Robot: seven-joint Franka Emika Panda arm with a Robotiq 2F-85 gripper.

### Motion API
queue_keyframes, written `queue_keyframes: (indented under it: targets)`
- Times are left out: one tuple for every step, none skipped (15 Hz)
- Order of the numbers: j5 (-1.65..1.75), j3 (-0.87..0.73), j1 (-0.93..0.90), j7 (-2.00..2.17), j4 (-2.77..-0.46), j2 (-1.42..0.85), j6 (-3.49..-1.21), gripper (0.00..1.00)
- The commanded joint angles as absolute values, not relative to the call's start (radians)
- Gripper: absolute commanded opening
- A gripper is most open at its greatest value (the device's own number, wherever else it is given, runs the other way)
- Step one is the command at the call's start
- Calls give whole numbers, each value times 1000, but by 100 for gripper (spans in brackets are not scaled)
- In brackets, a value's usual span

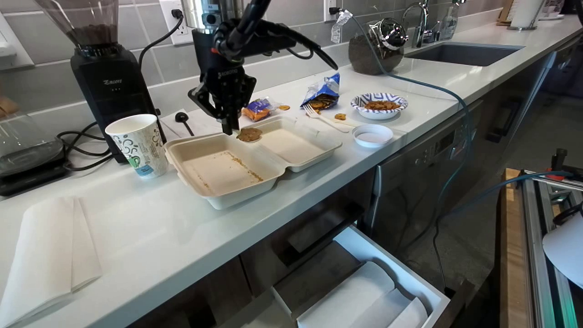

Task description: Pour the contents in the white object onto the container

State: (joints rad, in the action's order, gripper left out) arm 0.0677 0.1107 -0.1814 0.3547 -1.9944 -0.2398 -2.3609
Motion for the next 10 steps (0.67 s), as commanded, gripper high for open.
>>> queue_keyframes:
  targets:
    - [108,95,-212,425,-1966,-276,-2415,4]
    - [115,92,-218,438,-1964,-280,-2427,4]
    - [127,90,-225,448,-1967,-281,-2445,4]
    - [133,90,-229,449,-1970,-280,-2465,4]
    - [151,87,-237,460,-1974,-278,-2489,4]
    - [162,85,-243,460,-1980,-275,-2514,4]
    - [187,78,-252,475,-1989,-270,-2539,4]
    - [203,74,-257,478,-1996,-264,-2561,4]
    - [218,71,-261,482,-2005,-257,-2583,4]
    - [229,67,-262,485,-2020,-247,-2608,4]
